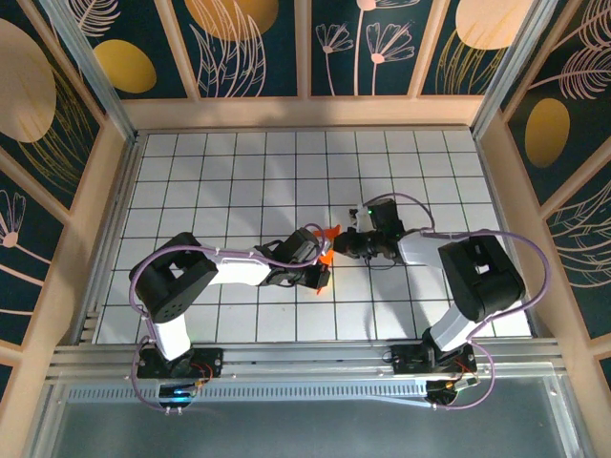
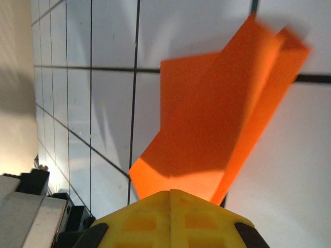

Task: Fold a paper plane with a square sheet of paper (fold left side to right side)
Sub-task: Fold the wing for the fifth time at the center of the table.

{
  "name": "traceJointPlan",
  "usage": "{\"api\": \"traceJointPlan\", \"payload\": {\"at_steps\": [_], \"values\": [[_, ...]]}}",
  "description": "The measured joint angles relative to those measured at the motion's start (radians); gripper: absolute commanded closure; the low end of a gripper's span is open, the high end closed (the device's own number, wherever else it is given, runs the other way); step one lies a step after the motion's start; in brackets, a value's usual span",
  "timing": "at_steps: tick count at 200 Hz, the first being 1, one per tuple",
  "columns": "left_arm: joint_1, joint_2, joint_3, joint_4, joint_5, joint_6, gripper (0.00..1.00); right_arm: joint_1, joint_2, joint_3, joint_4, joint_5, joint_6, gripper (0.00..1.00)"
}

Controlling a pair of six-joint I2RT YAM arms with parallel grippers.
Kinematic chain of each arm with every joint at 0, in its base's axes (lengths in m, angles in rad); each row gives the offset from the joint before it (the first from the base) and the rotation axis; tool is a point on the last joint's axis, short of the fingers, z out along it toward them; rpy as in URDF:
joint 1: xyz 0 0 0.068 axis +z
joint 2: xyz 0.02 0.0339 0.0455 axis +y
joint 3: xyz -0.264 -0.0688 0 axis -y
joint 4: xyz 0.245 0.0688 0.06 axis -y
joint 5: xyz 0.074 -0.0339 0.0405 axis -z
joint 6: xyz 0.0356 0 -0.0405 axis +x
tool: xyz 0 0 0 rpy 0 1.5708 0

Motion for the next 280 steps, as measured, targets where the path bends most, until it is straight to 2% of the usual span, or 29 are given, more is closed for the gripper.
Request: {"api": "traceJointPlan", "payload": {"at_steps": [55,116,137,159,189,233,280], "values": [[0.000,0.000,0.005,-0.011,-0.003,0.022,1.00,0.038,0.090,0.021,0.054,0.000,0.066,1.00],[0.005,-0.006,0.019,-0.043,-0.019,0.020,1.00,0.042,0.148,0.060,0.015,0.038,0.069,1.00],[0.043,-0.039,0.012,-0.059,-0.014,-0.002,0.95,0.043,0.152,0.070,-0.005,0.046,0.066,1.00],[0.092,-0.108,-0.004,-0.051,0.023,-0.035,0.91,0.043,0.156,0.074,-0.010,0.042,0.066,1.00],[0.108,-0.169,-0.024,0.011,0.107,-0.094,0.91,0.043,0.157,0.074,-0.010,0.041,0.067,1.00],[0.108,-0.138,-0.089,0.111,0.232,-0.207,0.94,0.043,0.161,0.077,-0.010,0.039,0.067,1.00],[0.108,-0.064,-0.105,0.158,0.283,-0.266,0.94,0.043,0.173,0.091,-0.016,0.029,0.067,1.00]]}}
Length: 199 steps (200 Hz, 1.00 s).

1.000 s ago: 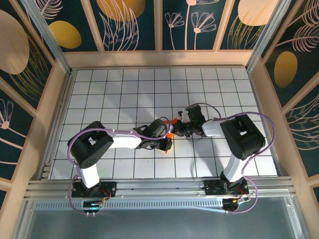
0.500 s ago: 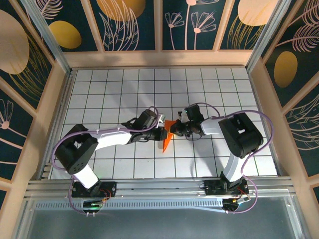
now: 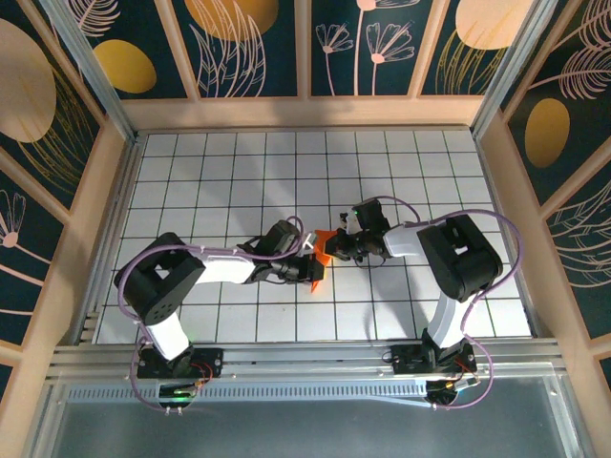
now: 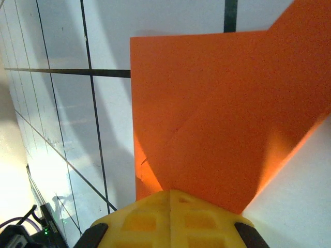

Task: Fold a paper plane with a square sheet of paper (fold left side to right side)
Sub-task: Fold the wing for the fifth time at the center of the table.

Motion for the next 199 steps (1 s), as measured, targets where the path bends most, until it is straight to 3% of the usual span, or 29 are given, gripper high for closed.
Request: {"api": "traceJointPlan", "payload": {"at_steps": [199], "values": [[0.000,0.053,-0.072,0.136,0.031,-0.082,0.94,0.005,0.012,0.026,-0.031,0.003,-0.002,1.00]]}}
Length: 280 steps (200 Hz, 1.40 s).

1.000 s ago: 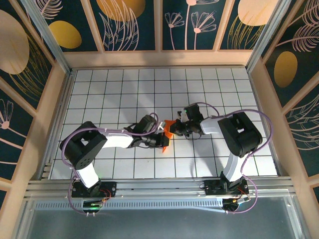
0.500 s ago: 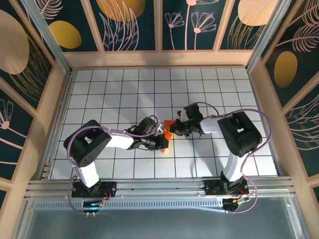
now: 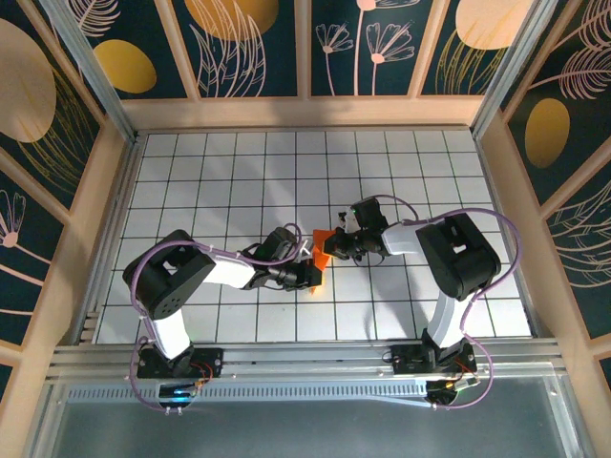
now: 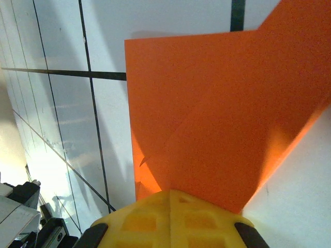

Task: Fold a paper plane with a square sheet of paper (fold left side to right side)
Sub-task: Fold the wing for the fifth time at the center of the table.

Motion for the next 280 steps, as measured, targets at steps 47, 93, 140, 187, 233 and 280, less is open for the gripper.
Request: {"api": "traceJointPlan", "payload": {"at_steps": [47,93,140,187,233,280], "values": [[-0.006,0.010,-0.007,0.013,-0.002,0.000,0.94,0.001,0.000,0.000,0.000,0.002,0.000,1.00],[-0.010,0.009,-0.016,0.026,-0.010,0.000,0.94,0.001,0.002,0.005,-0.006,0.002,-0.003,1.00],[-0.019,0.000,-0.024,0.027,-0.023,0.018,0.94,0.002,0.004,0.006,-0.009,0.001,-0.007,1.00],[-0.031,-0.029,-0.059,0.029,-0.030,0.042,0.95,0.002,0.004,0.007,-0.011,0.001,-0.007,1.00],[-0.045,-0.076,-0.111,0.023,-0.031,0.050,0.97,0.002,0.006,0.013,-0.016,0.001,-0.007,1.00],[-0.048,-0.185,-0.179,-0.058,-0.041,0.050,0.99,0.008,0.013,0.024,-0.019,0.003,-0.008,1.00]]}}
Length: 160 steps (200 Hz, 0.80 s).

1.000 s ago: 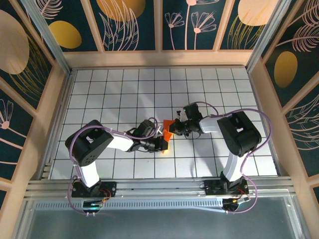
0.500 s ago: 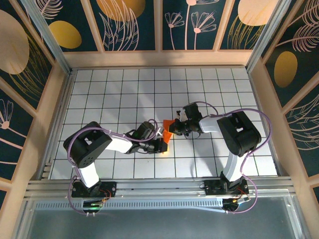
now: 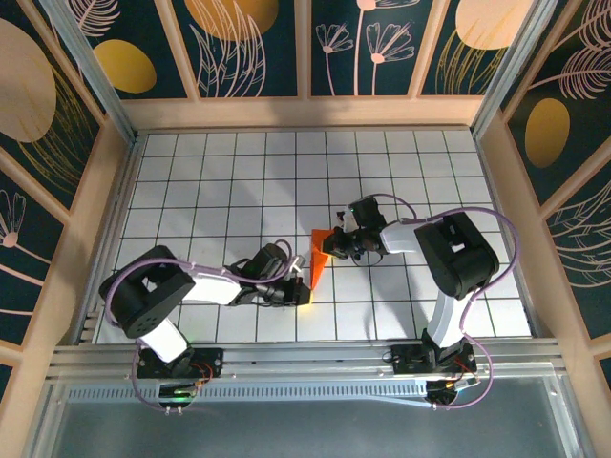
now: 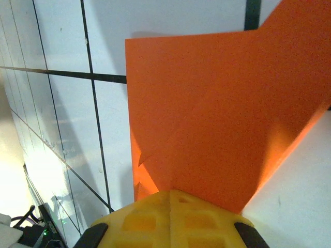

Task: Fold a paper plane with a square sheet of paper (fold left side to right side)
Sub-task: Fold the wing for the fifth time at the center of the table.

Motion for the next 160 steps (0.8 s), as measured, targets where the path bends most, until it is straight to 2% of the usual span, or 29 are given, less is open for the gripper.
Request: {"api": "traceJointPlan", "payload": {"at_steps": [46,105,160], "values": [[0.047,-0.090,0.030,-0.039,-0.002,0.016,1.00,0.005,0.000,0.002,0.000,0.008,0.000,1.00],[0.050,0.067,0.198,-0.077,-0.013,0.085,1.00,0.007,0.000,0.002,0.003,0.013,0.000,1.00],[0.050,0.143,0.217,-0.105,-0.082,0.096,1.00,0.011,0.000,0.006,0.002,0.016,-0.018,1.00]]}}
